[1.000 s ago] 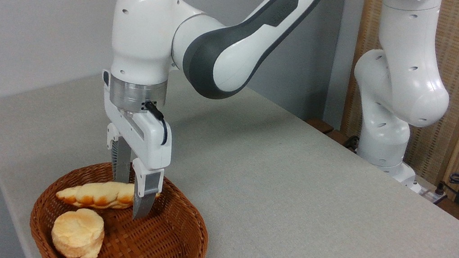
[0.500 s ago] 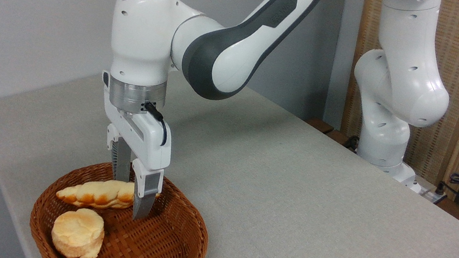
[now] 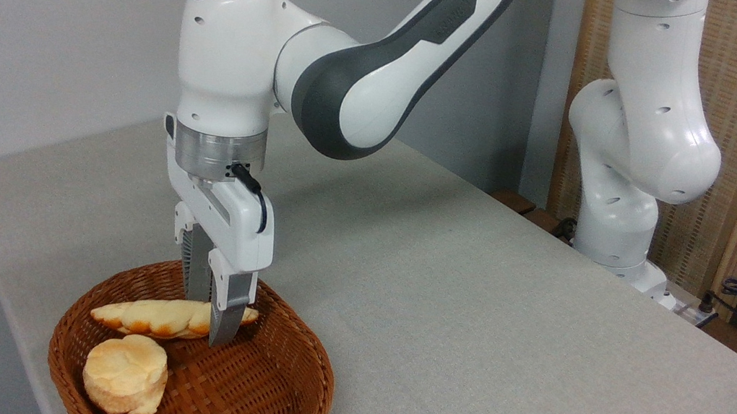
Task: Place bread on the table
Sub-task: 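Close the gripper on the elongated golden roll, then lift the roll out of the basket and lower it onto the table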
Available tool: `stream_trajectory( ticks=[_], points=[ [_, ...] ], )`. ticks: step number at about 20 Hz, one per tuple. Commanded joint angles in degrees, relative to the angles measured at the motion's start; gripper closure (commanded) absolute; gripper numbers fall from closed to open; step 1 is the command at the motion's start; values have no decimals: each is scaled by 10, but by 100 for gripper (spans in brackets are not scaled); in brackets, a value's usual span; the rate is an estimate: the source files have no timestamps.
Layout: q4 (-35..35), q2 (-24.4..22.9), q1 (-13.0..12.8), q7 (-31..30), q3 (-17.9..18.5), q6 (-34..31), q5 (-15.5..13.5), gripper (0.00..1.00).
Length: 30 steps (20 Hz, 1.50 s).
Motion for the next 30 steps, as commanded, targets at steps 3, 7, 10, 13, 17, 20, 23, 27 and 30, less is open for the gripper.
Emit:
stream_trajectory(
  ticks=[3,7,10,13,17,20,23,27,30],
  points=[
    [4,2,-1,0,0,2,1,60],
    [4,2,-2,0,0,2,1,60],
    [4,2,-2,1,0,2,1,62],
    [4,2,-2,2,-6,2,1,72],
    [6,-7,-2,-1,-9,1,1,72],
    [8,-32,-2,-3,-20,-1,1,72],
    [8,-43,-2,3,-21,-33,1,72],
    [8,-68,-1,1,-20,-39,1,72],
    [8,-85,-1,-1,-18,-40,-20,72]
  ],
)
